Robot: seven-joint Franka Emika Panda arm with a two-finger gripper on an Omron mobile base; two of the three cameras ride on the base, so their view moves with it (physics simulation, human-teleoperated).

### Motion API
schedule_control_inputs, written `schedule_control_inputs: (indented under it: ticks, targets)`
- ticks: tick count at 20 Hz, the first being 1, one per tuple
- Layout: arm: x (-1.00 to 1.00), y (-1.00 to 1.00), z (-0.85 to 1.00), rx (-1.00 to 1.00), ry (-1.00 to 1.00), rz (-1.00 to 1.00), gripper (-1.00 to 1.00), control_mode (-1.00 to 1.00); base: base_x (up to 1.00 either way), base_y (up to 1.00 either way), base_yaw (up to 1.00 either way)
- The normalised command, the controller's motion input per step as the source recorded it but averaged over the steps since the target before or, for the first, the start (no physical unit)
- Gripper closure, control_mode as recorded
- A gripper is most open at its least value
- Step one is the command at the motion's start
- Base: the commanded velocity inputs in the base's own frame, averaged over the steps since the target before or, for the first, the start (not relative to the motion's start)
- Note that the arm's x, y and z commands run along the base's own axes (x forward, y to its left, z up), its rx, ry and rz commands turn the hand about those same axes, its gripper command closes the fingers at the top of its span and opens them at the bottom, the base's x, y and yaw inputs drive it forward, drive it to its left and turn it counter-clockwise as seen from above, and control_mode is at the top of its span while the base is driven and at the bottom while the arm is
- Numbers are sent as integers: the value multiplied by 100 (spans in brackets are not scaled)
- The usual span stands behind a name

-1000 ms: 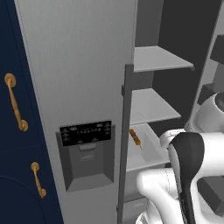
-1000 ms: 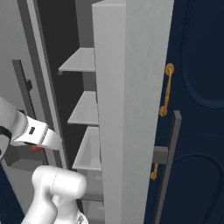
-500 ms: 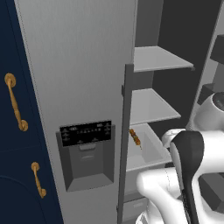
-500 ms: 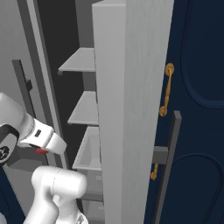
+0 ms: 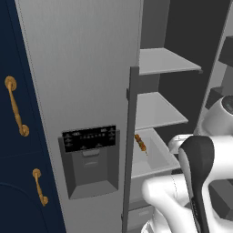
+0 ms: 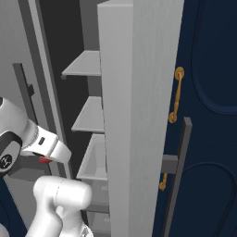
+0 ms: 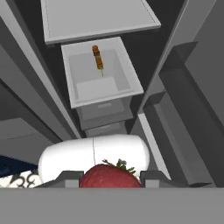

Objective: Take the strawberry from the fridge and place it on top of the pancake, located on the dining counter.

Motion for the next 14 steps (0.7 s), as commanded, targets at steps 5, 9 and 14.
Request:
schedule_control_inputs:
  ticks: [5,9,14]
  targets:
    - [-1,0,0,0,0,0,100,100,-38,0,0]
    - [0,0,0,0,0,0,100,100,-78,0,0]
    - [0,0,0,0,0,0,100,100,-93,0,-9]
